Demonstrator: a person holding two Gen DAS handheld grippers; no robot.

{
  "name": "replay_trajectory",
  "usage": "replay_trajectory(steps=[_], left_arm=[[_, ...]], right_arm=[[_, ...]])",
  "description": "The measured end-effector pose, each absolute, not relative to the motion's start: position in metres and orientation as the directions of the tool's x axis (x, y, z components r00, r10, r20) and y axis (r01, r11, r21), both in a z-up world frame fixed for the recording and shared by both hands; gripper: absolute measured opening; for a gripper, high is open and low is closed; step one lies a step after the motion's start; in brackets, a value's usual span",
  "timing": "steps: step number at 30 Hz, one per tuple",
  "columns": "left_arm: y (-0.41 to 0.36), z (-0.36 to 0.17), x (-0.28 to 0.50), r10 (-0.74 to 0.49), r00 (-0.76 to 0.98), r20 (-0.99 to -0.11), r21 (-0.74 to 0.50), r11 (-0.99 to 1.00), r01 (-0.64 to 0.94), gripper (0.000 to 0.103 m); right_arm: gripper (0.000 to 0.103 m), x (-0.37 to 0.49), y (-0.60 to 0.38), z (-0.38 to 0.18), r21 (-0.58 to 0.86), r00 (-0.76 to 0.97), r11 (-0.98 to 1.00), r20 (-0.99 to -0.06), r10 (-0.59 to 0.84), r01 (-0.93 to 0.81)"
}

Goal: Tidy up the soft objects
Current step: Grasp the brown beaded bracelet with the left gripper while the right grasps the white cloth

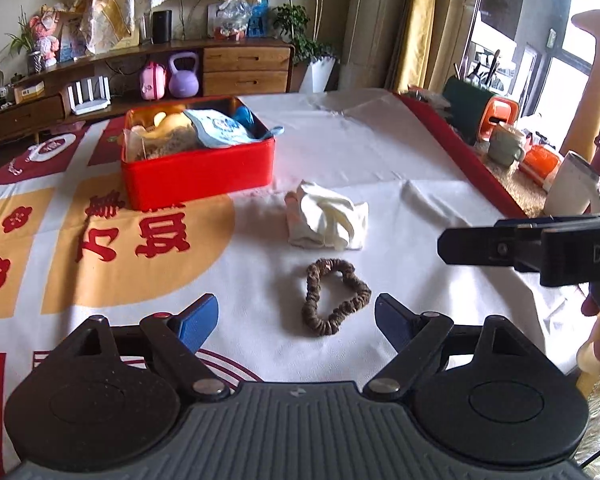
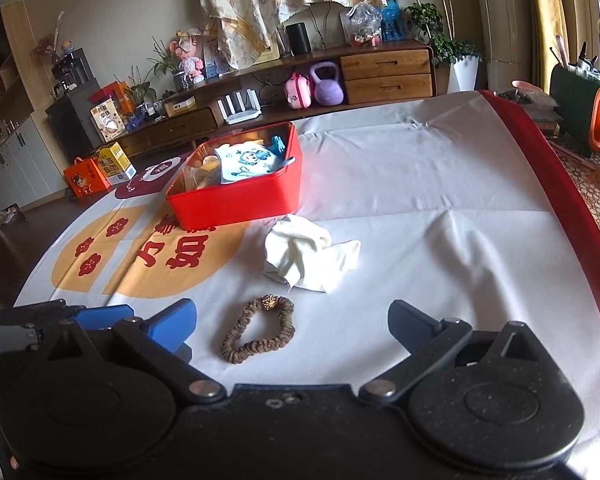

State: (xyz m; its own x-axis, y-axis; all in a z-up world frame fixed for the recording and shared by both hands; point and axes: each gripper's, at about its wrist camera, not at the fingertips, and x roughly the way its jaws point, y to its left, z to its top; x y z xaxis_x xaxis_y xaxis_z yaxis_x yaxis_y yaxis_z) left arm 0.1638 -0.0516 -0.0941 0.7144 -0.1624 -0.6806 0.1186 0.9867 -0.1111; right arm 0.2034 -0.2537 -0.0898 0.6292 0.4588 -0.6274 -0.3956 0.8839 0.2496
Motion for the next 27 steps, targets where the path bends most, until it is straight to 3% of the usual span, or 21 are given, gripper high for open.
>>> replay_trajectory(steps=[10,12,27], left_arm=[[-0.067,-0.110,0.185,-0.173,0.680,-0.712,-0.098,0.984,0.147,0.086],[-0.072,-0.112,0.189,-0.179,0.668,-0.722,-0.098,0.983,0.157,0.103],[-0.087,-0.138,0.225,-0.223,0.639,-0.736,-0.155,0.975,0.162,0.103]], right_arm=[[0.102,0.243,-0.248,-0.096,0.250,0.599,0.880,-0.654,0.462,-0.404],[0.102,0.250,-0.245,-0.097,0.240,0.594,0.877,-0.659,0.462,-0.416],[0.102,0.308,-0.211,-0.121,0.169,0.513,0.849,-0.732,0.449,-0.501]])
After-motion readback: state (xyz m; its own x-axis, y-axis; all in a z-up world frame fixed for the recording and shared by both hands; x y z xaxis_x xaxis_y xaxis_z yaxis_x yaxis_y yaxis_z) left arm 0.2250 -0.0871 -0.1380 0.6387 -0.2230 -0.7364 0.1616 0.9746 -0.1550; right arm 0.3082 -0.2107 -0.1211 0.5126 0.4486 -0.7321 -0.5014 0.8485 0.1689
